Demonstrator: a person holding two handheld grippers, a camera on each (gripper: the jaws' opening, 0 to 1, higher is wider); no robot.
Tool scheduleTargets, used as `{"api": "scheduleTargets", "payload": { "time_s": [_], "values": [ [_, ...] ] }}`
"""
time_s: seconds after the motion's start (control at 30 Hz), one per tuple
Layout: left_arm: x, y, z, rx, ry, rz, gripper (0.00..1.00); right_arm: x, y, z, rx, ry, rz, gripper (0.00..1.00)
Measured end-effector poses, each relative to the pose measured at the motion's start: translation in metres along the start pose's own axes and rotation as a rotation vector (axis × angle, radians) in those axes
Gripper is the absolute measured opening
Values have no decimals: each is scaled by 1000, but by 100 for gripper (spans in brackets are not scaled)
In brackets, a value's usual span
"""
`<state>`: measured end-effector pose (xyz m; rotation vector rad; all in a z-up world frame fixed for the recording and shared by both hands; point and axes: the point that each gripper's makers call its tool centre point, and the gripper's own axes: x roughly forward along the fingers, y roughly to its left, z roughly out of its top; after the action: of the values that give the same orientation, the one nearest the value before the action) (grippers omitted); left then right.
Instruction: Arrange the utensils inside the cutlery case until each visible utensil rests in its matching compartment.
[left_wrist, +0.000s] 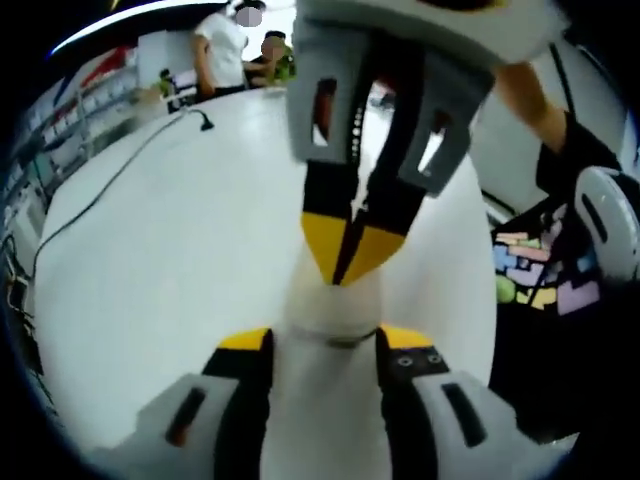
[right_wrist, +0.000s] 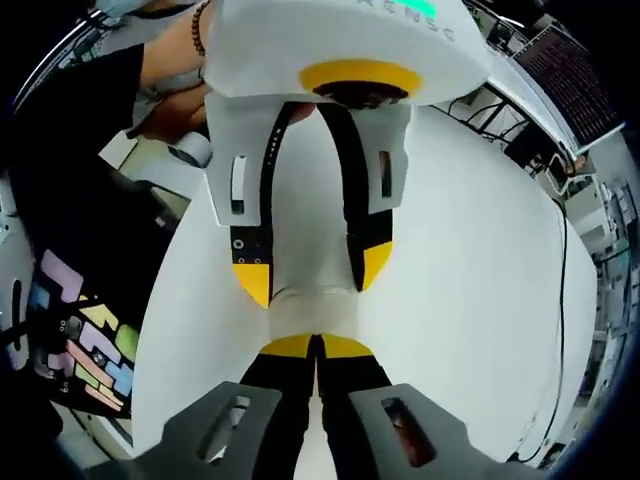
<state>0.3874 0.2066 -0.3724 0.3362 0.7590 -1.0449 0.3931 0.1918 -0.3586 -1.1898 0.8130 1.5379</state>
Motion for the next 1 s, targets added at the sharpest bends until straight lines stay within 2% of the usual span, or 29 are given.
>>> {"api": "scheduleTargets", "payload": {
  "time_s": [0.17, 0.33, 0.37, 0.43, 0.47, 0.63, 0.67, 0.77, 0.9, 1.0],
  "values": [
    [-2, 1, 0, -9, 5, 7, 43, -2, 0, 0, -22, -17, 5, 0],
    [-7, 1, -2, -7, 18, 22, 43, -5, -1, -1, 10, -64, 42, 0],
    [-8, 0, -2, -7, 18, 22, 43, -7, -1, -2, 9, -69, 47, 5],
    [-9, 0, -1, -6, 21, 24, 43, -17, 2, 11, -8, -173, 58, 12],
    [-9, 1, -1, -5, 22, 24, 43, -24, 8, 10, -5, -186, 85, 12],
    [-6, -2, 7, 12, 25, 21, 45, -43, 3, -17, 16, -121, 21, 19],
    [-4, -5, 10, 24, 20, 11, 46, -47, 3, -25, 26, -123, 19, 21],
    [0, -10, 18, 62, 11, 14, 51, -51, 8, -36, 110, -201, 51, 37],
    [8, -13, 22, 102, 59, 22, 54, -52, 9, -80, 124, -145, 14, 47],
    [14, -15, 27, 112, 87, 21, 54, -53, 11, -98, 138, -132, 5, 53]
  ]
}}
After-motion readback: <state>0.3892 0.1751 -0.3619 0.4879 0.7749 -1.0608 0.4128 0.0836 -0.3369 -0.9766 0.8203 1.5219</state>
